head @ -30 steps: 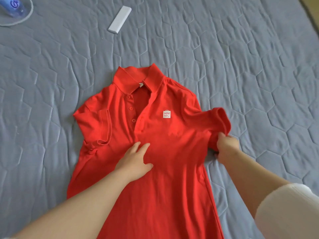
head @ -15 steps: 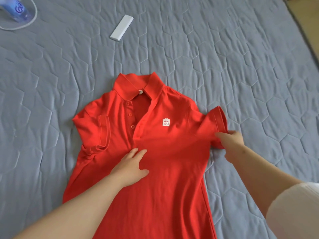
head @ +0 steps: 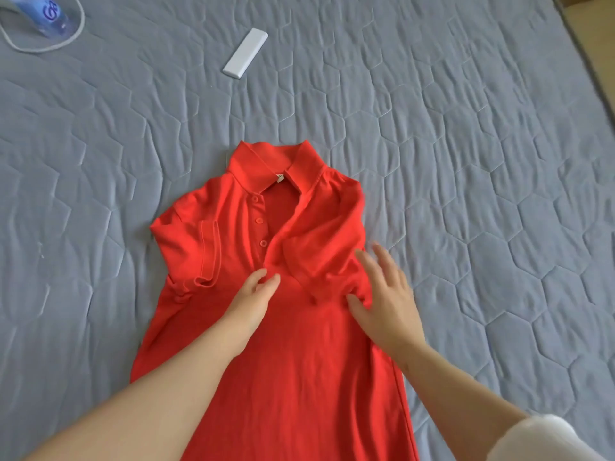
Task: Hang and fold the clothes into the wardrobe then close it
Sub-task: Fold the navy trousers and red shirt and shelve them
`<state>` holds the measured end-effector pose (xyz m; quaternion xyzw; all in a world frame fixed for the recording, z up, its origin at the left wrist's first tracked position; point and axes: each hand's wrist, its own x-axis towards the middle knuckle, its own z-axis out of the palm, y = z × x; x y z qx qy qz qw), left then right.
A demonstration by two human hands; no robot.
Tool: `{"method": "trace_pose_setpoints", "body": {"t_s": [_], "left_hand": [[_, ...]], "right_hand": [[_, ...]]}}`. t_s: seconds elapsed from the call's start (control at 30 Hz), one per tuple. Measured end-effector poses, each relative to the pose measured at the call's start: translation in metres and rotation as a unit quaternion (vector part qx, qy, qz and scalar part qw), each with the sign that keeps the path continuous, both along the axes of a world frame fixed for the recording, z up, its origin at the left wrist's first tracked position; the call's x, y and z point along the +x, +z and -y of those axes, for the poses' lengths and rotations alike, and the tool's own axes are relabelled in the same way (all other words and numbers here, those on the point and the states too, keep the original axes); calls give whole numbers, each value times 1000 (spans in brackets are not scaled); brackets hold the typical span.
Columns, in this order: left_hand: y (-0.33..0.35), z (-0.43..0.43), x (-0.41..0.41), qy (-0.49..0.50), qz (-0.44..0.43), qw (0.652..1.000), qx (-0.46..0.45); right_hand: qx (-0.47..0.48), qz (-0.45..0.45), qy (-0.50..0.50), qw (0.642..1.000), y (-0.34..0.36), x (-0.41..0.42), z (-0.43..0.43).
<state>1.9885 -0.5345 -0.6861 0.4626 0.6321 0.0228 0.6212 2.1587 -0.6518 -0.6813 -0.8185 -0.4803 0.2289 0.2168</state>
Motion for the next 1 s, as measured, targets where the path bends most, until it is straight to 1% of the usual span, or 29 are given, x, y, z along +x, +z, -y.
{"method": "trace_pose_setpoints", "body": {"t_s": [0.03,0.07,0.13,0.2,0.23,0.27,0.3,0.33,0.37,0.4,0.43,0.5,0.53,0.57,0.63,0.67,0.77,0.83,0.9,0.93,0.97,1.0], "left_hand": [[2,-2,3,28,15,999,-20],[4,-3,6,36,26,998,-34],[5,-5,12,22,50,997,-52],[4,-3,22,-24,65,996,-47],[2,0,26,-68,52,996,-20],[0,3,30,-140,8,989,37],[-3,7,33,-227,-62,964,120],[-5,12,36,-301,-131,919,216],[-6,17,38,-346,-177,868,310],[-7,20,42,-365,-192,830,374],[-6,22,48,-375,-184,815,402],[-10,25,60,-409,-130,814,390],[-12,26,67,-438,-116,814,363],[-13,26,74,-467,-118,815,322],[-16,21,88,-504,-148,818,234],[-19,19,95,-521,-168,810,208],[-24,14,111,-572,-222,770,175],[-25,12,115,-579,-245,761,162],[-23,15,113,-565,-247,769,169],[-21,17,111,-548,-241,780,182],[-19,17,108,-522,-230,796,202],[-16,17,104,-477,-214,823,223]], "right_hand": [[-32,-35,-60,997,-3,0,3],[-67,-48,-96,992,-5,0,4],[-140,-57,-102,983,-11,-1,6],[-183,-110,-104,971,-13,-3,5],[-200,-130,-105,965,-15,-5,5],[-212,-140,-109,961,-18,-7,6],[-219,-145,-123,957,-21,-9,8],[-223,-148,-145,952,-24,-10,12],[-228,-149,-170,947,-26,-12,17],[-234,-150,-190,942,-27,-15,24],[-244,-154,-204,935,-27,-17,32],[-265,-183,-226,919,-29,-22,53],[-273,-206,-233,910,-29,-24,65],[-277,-230,-237,902,-29,-25,77],[-274,-265,-239,893,-31,-24,99],[-269,-270,-235,894,-34,-23,108],[-242,-269,-227,904,-40,-22,124],[-221,-268,-225,910,-43,-24,130],[-204,-273,-219,914,-42,-30,133],[-197,-278,-210,916,-39,-35,134],[-193,-285,-201,917,-36,-42,134],[-192,-293,-193,917,-32,-49,134]]}}
